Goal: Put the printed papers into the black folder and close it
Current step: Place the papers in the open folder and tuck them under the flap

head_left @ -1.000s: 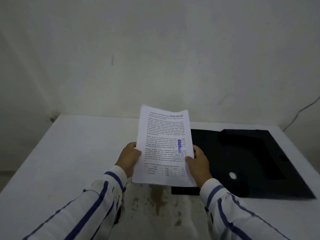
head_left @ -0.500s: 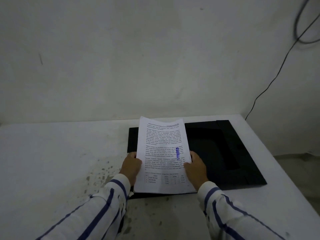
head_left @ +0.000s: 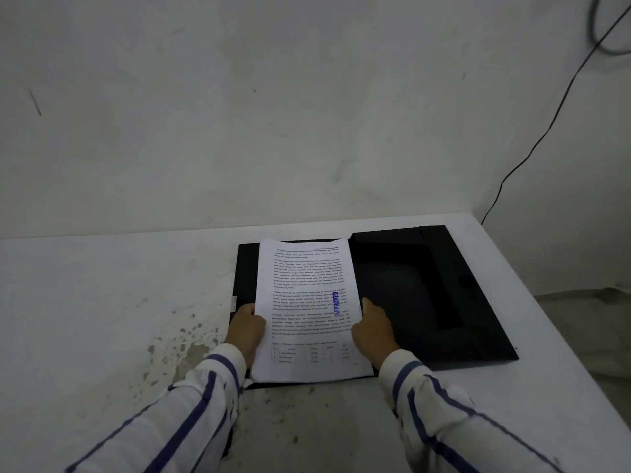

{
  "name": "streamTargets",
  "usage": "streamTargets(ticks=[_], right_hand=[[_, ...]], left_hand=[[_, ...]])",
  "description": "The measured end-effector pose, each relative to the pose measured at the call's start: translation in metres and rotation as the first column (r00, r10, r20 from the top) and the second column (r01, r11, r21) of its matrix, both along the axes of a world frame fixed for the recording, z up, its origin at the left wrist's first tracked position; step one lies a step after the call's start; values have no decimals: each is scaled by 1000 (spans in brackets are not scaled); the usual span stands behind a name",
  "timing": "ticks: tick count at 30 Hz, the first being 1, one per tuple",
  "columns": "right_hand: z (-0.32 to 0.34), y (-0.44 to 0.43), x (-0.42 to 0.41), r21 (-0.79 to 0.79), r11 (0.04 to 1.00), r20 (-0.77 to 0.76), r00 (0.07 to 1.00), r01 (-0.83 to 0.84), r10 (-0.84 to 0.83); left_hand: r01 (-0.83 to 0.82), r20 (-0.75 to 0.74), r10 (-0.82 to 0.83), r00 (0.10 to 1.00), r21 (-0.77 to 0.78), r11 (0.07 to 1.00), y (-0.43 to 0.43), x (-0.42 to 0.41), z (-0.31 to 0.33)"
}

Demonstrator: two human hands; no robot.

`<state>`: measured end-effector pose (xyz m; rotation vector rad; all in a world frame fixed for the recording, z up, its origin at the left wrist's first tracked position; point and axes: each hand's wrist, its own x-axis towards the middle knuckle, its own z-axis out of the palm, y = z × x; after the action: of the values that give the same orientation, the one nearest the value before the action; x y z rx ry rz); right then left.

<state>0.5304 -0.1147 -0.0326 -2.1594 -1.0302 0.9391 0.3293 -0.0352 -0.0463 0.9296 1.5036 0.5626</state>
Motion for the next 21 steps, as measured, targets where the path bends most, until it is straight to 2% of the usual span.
streamTargets(ticks=[2, 6, 9, 13, 16, 21], right_hand=[[1, -2, 1, 17, 1000, 12, 1000, 13, -13], [6, -15, 12, 167, 986, 48, 998, 18, -26], [6, -31, 27, 214, 975, 261, 965, -63, 5], [-7, -54, 51, 60, 986, 549, 830, -154, 96], [-18, -64, 60, -3, 988, 583, 802, -156, 128], [-24, -66, 62, 24, 986, 542, 831, -165, 126]], left_hand=[[-5, 9, 5, 1000, 0, 1000, 1, -1, -2], [-19, 20, 19, 1000, -3, 1000, 2, -4, -3], [1, -2, -1, 1000, 23, 1000, 3, -7, -4], [-2, -7, 3, 1000, 45, 999, 2, -7, -1], [-1, 9, 1, 1000, 53, 999, 1, -5, -1], [-2, 55, -1, 998, 37, 999, 1, 7, 0]])
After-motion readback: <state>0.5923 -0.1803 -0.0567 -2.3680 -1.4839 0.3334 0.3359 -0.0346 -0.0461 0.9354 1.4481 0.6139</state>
